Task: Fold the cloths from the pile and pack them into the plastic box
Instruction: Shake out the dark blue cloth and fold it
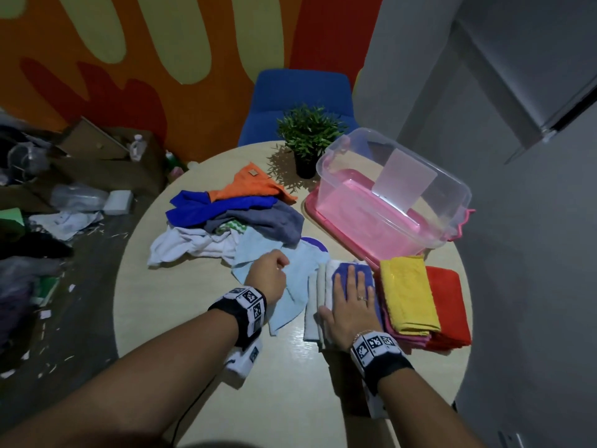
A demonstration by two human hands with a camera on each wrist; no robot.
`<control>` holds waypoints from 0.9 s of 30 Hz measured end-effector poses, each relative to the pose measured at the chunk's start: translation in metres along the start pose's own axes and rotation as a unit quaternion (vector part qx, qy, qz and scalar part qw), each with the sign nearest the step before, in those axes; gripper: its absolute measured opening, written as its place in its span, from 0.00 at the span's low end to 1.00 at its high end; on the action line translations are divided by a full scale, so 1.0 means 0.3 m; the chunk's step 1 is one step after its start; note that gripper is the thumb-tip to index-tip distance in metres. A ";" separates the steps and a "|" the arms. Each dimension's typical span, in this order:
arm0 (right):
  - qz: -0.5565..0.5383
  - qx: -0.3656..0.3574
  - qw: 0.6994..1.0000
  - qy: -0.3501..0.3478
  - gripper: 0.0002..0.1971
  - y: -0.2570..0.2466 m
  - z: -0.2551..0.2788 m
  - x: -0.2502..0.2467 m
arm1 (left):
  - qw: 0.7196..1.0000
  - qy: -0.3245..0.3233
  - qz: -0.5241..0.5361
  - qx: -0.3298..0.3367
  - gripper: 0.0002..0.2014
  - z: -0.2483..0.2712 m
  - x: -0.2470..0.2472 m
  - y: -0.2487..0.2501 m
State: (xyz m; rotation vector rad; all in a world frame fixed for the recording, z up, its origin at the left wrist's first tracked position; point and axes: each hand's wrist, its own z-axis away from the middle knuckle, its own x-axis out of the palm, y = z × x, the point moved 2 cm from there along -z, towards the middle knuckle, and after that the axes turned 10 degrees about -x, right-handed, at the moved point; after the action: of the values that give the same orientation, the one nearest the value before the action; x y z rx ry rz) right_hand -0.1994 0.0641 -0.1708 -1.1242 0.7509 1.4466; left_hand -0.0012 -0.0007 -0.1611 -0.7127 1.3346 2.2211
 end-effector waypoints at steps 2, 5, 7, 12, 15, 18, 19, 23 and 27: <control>-0.016 -0.004 1.000 0.002 0.39 -0.009 0.006 -0.028 | 0.991 0.092 -0.093 0.024 0.17 -0.077 -0.074 0.017; -0.035 -0.022 0.998 0.046 0.33 -0.029 0.032 -0.092 | 0.945 0.141 -0.290 0.058 0.26 -0.183 -0.163 0.060; -0.054 -0.033 0.993 0.097 0.28 -0.047 0.052 -0.138 | 0.915 0.150 -0.370 0.051 0.27 -0.242 -0.208 0.076; -0.109 -0.056 0.972 0.202 0.19 -0.081 0.075 -0.214 | 0.927 0.144 -0.340 -0.060 0.09 -0.307 -0.308 0.074; -0.149 -0.051 0.959 0.235 0.13 -0.104 0.072 -0.243 | 0.945 0.188 -0.267 0.018 0.06 -0.273 -0.302 0.097; -0.200 -0.059 0.953 0.218 0.14 -0.140 0.051 -0.267 | 0.966 0.214 -0.136 0.058 0.05 -0.173 -0.304 0.156; -0.210 -0.070 0.951 0.217 0.15 -0.154 0.044 -0.278 | 0.966 0.218 -0.115 0.071 0.05 -0.151 -0.306 0.172; -0.266 -0.087 0.938 0.206 0.19 -0.204 0.022 -0.311 | 0.970 0.191 -0.026 0.150 0.05 -0.095 -0.326 0.200; -0.313 -0.066 0.929 0.186 0.32 -0.218 0.021 -0.301 | 0.967 0.096 0.107 0.209 0.03 0.020 -0.353 0.233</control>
State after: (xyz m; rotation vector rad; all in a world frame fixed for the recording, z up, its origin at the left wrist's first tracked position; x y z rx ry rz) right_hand -0.1421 0.0493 -0.0762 -1.5924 0.4798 0.7589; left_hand 0.0358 -0.0372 -0.0452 -0.6597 1.9812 1.9565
